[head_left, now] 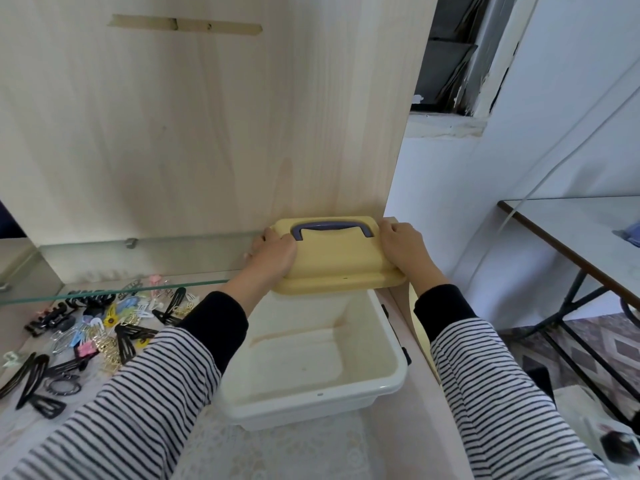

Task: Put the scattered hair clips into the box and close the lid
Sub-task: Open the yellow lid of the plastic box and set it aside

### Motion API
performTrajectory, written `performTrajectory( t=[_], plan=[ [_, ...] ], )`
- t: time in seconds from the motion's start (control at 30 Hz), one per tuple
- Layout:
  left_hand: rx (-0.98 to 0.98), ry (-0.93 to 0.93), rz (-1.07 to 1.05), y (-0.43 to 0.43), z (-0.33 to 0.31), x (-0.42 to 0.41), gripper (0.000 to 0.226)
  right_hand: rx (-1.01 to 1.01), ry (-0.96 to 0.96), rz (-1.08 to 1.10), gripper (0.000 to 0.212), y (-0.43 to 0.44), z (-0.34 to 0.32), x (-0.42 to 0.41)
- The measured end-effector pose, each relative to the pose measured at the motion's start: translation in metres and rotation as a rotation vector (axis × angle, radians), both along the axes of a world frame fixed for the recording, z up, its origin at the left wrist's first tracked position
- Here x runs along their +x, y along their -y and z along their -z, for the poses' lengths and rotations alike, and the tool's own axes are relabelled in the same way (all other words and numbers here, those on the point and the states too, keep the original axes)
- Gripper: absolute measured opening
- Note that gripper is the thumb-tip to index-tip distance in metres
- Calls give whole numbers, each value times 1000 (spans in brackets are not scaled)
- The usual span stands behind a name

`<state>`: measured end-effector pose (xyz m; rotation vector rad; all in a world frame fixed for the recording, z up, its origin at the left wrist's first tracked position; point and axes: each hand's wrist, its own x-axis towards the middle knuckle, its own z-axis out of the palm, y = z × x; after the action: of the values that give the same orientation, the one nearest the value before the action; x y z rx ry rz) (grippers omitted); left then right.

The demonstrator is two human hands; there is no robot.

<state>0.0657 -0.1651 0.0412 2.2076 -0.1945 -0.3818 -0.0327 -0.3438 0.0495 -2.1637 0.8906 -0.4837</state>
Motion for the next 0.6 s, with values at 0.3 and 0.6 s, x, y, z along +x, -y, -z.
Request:
performTrajectory(
  t=[0.3, 0.6],
  plan=[
    [-286, 72, 80, -50, -5, -16, 55, 20, 342, 136, 36, -15, -1, -29],
    [-262, 269, 9, -107, 18, -40, 40, -61, 472, 193, 11, -55, 31, -73]
  ],
)
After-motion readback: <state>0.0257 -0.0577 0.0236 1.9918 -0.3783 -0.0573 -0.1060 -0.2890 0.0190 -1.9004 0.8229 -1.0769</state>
